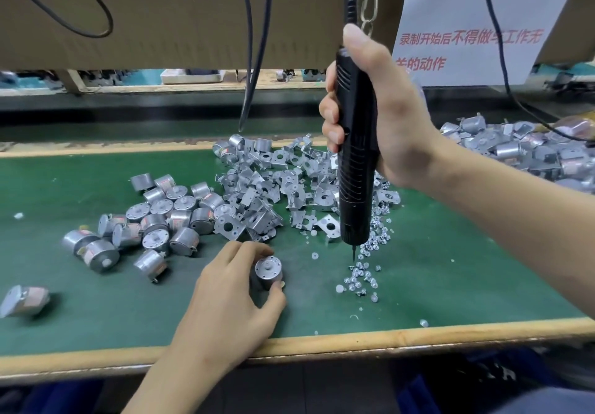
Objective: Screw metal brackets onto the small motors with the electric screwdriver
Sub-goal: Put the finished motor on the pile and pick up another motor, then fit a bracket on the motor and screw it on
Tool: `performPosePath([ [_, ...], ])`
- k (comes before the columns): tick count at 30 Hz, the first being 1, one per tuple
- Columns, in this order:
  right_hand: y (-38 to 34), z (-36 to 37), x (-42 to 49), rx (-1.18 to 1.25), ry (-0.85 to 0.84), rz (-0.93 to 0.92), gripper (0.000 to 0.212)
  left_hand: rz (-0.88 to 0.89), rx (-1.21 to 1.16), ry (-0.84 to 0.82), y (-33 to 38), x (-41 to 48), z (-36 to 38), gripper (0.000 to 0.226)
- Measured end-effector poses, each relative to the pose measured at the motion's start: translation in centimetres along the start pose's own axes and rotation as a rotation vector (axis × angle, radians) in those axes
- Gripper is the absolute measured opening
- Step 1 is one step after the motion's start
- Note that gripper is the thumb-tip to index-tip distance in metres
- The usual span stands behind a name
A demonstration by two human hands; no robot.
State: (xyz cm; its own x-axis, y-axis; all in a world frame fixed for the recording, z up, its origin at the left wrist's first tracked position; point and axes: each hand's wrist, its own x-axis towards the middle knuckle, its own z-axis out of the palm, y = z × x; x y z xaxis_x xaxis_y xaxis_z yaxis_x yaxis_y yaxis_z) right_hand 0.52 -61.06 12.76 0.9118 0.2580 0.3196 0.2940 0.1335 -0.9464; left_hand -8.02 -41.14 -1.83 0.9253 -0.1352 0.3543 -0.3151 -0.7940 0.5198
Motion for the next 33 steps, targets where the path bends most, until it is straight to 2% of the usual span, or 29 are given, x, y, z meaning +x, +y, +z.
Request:
performPosePath([
  [33,0.07,0.52,-0.31,0.018,-0.014,0.011,0.042,-0.038,-0.005,0.022,0.00,-0.06,0.22,0.023],
])
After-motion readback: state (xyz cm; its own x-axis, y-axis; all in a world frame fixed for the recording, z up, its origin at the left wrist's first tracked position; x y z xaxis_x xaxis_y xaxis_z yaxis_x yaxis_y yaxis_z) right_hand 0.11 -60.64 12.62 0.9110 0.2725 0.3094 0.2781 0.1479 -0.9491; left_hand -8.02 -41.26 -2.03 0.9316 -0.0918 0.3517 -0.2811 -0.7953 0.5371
